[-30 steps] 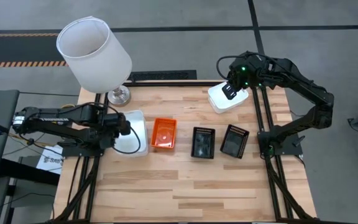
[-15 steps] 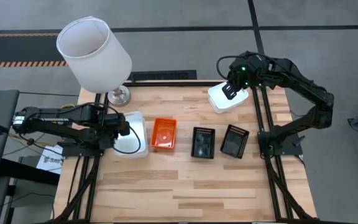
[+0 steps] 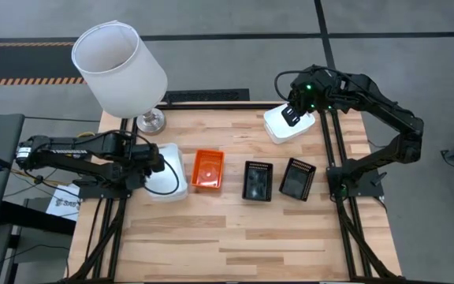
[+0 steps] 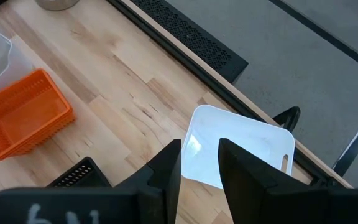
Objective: Stack baskets by color
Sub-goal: Stack the bottom white bin on top of the middle left white bin, then stack the bottom white bin on top of the top white bin
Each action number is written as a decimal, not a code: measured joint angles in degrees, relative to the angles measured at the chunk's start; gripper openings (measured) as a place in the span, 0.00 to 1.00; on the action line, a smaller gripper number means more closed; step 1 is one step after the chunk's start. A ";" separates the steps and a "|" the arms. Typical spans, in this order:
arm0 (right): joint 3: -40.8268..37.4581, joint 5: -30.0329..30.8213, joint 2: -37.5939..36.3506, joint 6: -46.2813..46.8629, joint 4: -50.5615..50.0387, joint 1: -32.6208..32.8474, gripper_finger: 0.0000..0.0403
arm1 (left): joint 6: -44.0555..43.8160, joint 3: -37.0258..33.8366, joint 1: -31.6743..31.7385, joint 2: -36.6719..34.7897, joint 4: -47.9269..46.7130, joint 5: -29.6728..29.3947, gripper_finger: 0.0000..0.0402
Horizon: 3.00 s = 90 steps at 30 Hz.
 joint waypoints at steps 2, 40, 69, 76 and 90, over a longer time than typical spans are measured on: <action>0.00 0.00 0.00 0.00 -0.02 0.01 0.32 | 0.18 0.00 0.00 0.00 0.10 -0.22 0.22; 0.00 -0.02 0.00 -0.09 -0.87 0.02 0.32 | 1.10 0.02 -0.02 0.00 2.89 -3.80 0.01; 0.00 -0.02 0.01 -1.18 -0.88 0.01 0.32 | 1.22 0.02 0.68 0.00 2.21 -4.43 0.01; 0.00 -0.02 0.01 -1.11 -0.87 0.01 0.32 | 1.19 0.02 0.68 0.00 2.18 -4.46 0.01; 0.00 -0.02 0.02 -1.07 -0.87 0.00 0.32 | -2.19 0.02 0.68 0.00 3.69 -3.12 0.21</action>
